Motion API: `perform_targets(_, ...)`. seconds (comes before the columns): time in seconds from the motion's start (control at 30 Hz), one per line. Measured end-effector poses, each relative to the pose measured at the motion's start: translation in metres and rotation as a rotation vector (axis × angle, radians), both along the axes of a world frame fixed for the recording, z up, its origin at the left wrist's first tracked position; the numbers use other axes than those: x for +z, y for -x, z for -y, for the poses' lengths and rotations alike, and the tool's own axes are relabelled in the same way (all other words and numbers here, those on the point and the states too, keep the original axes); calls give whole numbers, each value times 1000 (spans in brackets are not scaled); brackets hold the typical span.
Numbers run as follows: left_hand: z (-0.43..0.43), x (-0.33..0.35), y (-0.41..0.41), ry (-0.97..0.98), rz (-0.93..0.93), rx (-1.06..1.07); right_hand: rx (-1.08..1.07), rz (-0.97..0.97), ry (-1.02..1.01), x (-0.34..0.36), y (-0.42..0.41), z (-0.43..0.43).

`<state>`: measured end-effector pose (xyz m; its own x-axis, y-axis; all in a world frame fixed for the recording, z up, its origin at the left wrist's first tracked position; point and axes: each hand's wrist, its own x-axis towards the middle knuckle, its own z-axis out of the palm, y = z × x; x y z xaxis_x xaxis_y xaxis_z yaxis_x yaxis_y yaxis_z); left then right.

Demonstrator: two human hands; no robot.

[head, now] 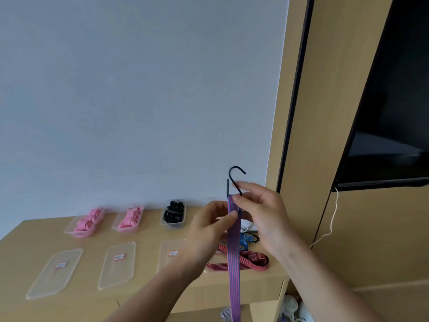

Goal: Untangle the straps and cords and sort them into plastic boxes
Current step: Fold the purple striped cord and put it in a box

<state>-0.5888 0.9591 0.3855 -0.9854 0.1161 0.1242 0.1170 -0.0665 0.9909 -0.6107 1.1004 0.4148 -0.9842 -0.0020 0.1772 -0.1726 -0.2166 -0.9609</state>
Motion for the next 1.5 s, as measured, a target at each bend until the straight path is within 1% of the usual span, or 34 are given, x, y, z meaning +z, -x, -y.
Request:
perform_targets(0.07,3,1,6,43,-13,46,-44,-51,-49,0,3,1)
perform_targets(0.13,7,3,13,14,16,55,-70,-118,-84,0,6,1)
perform_targets(0.23,16,9,18,-30,80,26,-116,-248,-232,5,11,-2)
perform_targets(0.3,22,10,20,-58,95,-19,-80,-306,-282,8,13,-2)
perform_targets(0.43,32,13,24,-156,104,-87,43,-281,-202,7,13,2)
perform_targets(0.6,44,11,26,-272,135,-159,37,-276,-293,6,13,10)
perform_targets(0.73,51,8,23,-152,51,-159,26,-269,-362,9,13,17)
perform_targets(0.9,56,4,22,-121,13,-137,10,-221,-289,9,11,27)
perform_targets(1.0,57,1,21,-107,14,-165,19,-195,-307,8,10,29)
perform_targets(1.17,58,-3,21,-105,17,-185,-9,-184,-390,8,8,29)
perform_targets(1.37,61,-5,24,-99,-4,-171,-58,-200,-666,12,4,33)
perform_targets(1.43,61,-5,24,-104,8,-166,-93,-209,-687,15,3,34)
perform_targets(1.5,60,-7,22,-122,35,-157,-137,-221,-661,16,2,34)
